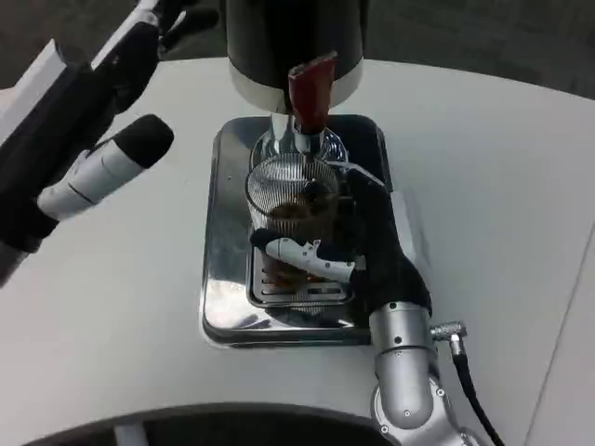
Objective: Grasp the cup under the faucet to collect the drink, then remove the cup.
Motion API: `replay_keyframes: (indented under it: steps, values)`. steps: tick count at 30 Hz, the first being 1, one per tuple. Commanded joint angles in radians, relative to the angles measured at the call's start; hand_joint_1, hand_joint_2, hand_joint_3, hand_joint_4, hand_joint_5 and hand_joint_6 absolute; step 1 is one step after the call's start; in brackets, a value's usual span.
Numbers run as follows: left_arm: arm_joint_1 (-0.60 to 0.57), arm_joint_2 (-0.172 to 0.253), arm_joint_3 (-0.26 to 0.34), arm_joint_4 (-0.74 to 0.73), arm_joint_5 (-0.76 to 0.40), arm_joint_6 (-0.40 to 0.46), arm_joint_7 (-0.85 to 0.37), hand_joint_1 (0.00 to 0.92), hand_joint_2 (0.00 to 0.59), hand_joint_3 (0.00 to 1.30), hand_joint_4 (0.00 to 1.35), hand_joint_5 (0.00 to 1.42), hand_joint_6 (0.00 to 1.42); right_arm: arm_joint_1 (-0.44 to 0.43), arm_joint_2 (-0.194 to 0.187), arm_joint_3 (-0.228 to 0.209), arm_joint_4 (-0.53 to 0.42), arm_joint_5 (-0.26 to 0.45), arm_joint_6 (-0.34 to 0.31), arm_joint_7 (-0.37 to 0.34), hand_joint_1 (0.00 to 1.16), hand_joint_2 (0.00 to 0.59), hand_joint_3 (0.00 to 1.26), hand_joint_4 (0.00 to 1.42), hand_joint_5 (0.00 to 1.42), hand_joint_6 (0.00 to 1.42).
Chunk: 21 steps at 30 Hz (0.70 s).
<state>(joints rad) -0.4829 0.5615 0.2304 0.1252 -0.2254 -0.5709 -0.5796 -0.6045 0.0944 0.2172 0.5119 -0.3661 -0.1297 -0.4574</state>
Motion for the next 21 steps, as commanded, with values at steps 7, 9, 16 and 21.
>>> replay_keyframes:
  steps: [7,9,16,21]
  values:
    - [0.031,0.037,0.002,-0.034,0.072,-0.045,0.014,0.0,0.113,0.0,0.0,0.07,0.04,0.041,0.052,0.025,-0.049,-0.011,0.014,-0.052,1.11,0.058,0.75,0.92,0.97,1.27]
    - [0.046,0.033,0.003,-0.046,0.064,-0.034,0.016,0.0,0.113,0.0,0.0,0.07,0.04,0.051,0.051,0.032,-0.07,-0.017,0.019,-0.058,1.11,0.058,0.76,0.93,0.98,1.28]
    - [0.113,0.039,0.02,-0.078,0.05,-0.013,0.016,0.0,0.113,0.0,0.0,0.07,0.03,0.094,0.048,0.041,-0.153,-0.025,0.041,-0.051,1.13,0.045,0.77,0.95,1.0,1.31]
    - [0.17,0.042,0.041,-0.106,0.051,0.002,0.022,0.0,0.113,0.0,0.0,0.07,0.03,0.135,0.036,0.059,-0.228,-0.056,0.067,-0.04,1.13,0.044,0.79,0.96,1.0,1.32]
